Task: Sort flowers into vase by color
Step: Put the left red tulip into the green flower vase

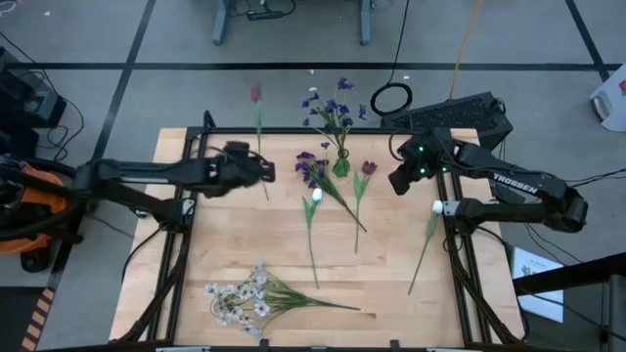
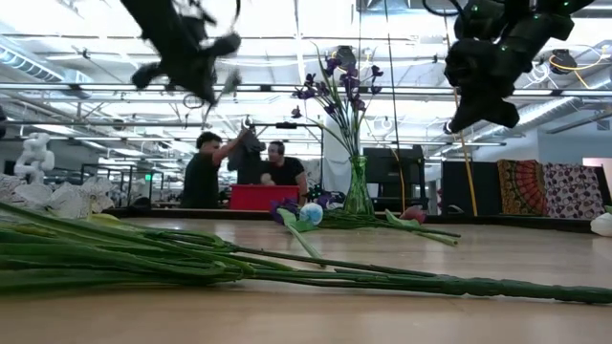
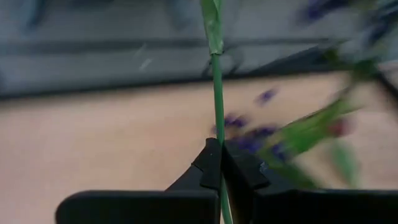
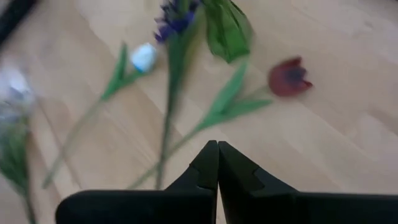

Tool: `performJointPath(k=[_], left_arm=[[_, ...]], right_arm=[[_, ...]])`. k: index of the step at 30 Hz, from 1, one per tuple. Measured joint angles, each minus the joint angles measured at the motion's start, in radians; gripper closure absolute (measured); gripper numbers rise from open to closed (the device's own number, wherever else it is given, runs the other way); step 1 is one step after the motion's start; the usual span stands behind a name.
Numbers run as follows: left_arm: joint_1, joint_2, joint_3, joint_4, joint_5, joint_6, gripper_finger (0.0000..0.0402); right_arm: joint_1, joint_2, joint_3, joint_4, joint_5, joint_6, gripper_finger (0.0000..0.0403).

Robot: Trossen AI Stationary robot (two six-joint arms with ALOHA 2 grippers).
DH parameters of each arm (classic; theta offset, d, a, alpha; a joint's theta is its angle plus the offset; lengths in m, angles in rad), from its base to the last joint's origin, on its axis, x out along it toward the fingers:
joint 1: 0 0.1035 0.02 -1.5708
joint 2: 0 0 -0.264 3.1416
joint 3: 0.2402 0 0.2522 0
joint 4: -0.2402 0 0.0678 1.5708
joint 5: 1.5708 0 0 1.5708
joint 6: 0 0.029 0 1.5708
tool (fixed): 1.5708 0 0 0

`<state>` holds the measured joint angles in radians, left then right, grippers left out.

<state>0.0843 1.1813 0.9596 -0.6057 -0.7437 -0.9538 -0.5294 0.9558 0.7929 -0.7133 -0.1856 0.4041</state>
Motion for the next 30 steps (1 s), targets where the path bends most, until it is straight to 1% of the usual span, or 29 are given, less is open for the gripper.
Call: performJointPath(k=[2, 5, 8, 11, 13, 17, 22, 25, 28, 30], left_arm=[[-0.018, -0.051, 0.001, 0.127, 0.003, 0.182, 0.0391], [-0.046, -0.087, 0.002, 0.322, 0.058, 0.434, 0.0391], [-0.059, -0.091, 0.002, 0.485, 0.178, 0.66, 0.0391], [-0.06, -0.07, 0.002, 0.584, 0.317, 0.796, 0.0391], [-0.06, -0.049, 0.002, 0.615, 0.355, 0.81, 0.0391], [-0.059, 0.011, 0.002, 0.725, 0.383, 0.803, 0.0391], [-0.059, 0.125, 0.002, 0.98, 0.509, 0.778, 0.0391], [-0.06, 0.173, 0.002, 1.086, 0.558, 0.768, 0.0391], [-0.059, 0.194, 0.002, 1.108, 0.559, 0.705, 0.0391], [-0.059, 0.201, 0.002, 1.109, 0.56, 0.689, 0.0391]], right_arm=[[0.029, 0.0, 0.0, 0.059, -0.001, 0.033, 0.0403], [0.074, 0.0, 0.0, 0.16, -0.001, 0.061, 0.0403], [0.123, 0.0, 0.0, 0.281, -0.002, 0.081, 0.0403], [0.177, 0.0, 0.0, 0.427, -0.002, 0.072, 0.0403], [0.211, 0.0, 0.0, 0.528, -0.003, 0.048, 0.0403], [0.266, 0.011, 0.0, 0.772, 0.0, 0.013, 0.0403], [0.304, 0.069, 0.001, 1.056, 0.0, -0.015, 0.0403], [0.317, 0.104, 0.001, 1.119, -0.001, -0.033, 0.04], [0.322, 0.126, 0.001, 1.122, -0.004, -0.043, 0.0385], [0.322, 0.139, 0.001, 1.124, -0.023, -0.052, 0.0369]])
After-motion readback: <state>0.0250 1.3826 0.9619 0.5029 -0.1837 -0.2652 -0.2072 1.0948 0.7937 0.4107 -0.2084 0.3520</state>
